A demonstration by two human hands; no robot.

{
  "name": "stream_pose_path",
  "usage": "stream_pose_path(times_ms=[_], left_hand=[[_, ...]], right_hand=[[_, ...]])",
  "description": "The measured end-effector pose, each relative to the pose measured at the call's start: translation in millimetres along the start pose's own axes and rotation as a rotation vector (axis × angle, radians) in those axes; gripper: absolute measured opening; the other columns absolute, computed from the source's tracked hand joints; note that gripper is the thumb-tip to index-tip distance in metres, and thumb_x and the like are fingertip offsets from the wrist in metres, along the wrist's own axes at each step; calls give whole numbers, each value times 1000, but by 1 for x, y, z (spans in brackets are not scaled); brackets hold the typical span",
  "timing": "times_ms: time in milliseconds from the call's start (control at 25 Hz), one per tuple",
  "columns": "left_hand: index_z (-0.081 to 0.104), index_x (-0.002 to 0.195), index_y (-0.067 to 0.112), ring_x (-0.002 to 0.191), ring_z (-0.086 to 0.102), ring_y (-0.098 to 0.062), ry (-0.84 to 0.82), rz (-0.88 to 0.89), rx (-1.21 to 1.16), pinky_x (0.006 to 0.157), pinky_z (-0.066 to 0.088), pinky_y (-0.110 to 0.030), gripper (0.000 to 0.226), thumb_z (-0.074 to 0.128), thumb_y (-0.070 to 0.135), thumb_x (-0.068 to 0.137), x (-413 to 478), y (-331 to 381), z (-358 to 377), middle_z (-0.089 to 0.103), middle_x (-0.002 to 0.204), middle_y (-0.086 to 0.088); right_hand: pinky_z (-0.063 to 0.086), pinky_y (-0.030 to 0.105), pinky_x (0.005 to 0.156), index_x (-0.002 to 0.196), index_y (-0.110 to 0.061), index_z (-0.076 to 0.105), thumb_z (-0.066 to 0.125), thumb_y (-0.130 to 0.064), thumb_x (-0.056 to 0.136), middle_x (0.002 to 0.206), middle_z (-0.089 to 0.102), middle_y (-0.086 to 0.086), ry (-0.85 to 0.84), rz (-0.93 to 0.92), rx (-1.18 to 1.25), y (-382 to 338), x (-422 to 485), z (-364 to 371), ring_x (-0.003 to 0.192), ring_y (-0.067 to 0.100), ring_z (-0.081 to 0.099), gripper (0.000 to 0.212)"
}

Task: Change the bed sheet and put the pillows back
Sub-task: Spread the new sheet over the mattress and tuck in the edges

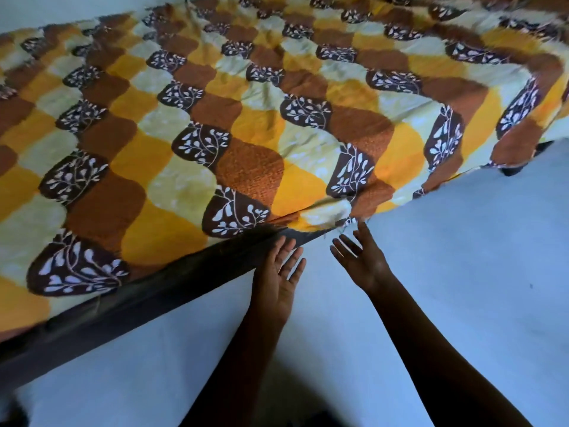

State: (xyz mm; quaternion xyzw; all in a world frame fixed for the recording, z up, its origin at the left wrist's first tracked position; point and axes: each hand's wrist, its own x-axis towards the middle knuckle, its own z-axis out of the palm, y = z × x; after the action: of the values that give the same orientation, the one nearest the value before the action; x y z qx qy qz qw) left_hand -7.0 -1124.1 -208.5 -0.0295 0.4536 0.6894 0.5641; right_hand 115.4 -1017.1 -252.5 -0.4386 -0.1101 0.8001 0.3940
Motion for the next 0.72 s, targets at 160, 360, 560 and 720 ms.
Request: stream_pose_path(times_ms=[160, 360, 560, 720], left_hand=[[47, 129, 8, 109, 56, -24, 21, -113, 68, 90, 46, -36, 37, 45, 27, 97, 25, -12, 35, 51, 134, -12], [49, 127, 15, 118, 53, -24, 9, -238, 221, 94, 46, -39, 45, 58, 37, 89, 55, -26, 41, 52, 131, -8], [52, 123, 11, 79, 68, -12, 18, -256, 175, 66, 54, -25, 47, 59, 41, 87, 88, -30, 69, 61, 114, -5], [50, 121, 3, 67, 68, -13, 0, -270, 166, 59, 56, -21, 41, 56, 32, 92, 100, -29, 68, 60, 111, -11]], right_hand=[[52, 36, 80, 113, -16, 52, 63, -48, 82, 103, 57, 6, 12, -13, -24, -34, 26, 18, 96, 19, 58, 46], [44, 21, 55, 78, -11, 53, 67, -22, 82, 76, 55, 6, 298, -138, -189, -42, 41, 25, 71, 14, 51, 18], [43, 19, 62, 77, -14, 59, 64, -18, 86, 74, 65, 0, 286, -153, -214, -37, 35, 15, 72, 9, 58, 11], [51, 24, 71, 76, -11, 56, 58, -14, 86, 76, 61, 4, 321, -180, -79, -43, 28, 28, 74, 16, 60, 10]])
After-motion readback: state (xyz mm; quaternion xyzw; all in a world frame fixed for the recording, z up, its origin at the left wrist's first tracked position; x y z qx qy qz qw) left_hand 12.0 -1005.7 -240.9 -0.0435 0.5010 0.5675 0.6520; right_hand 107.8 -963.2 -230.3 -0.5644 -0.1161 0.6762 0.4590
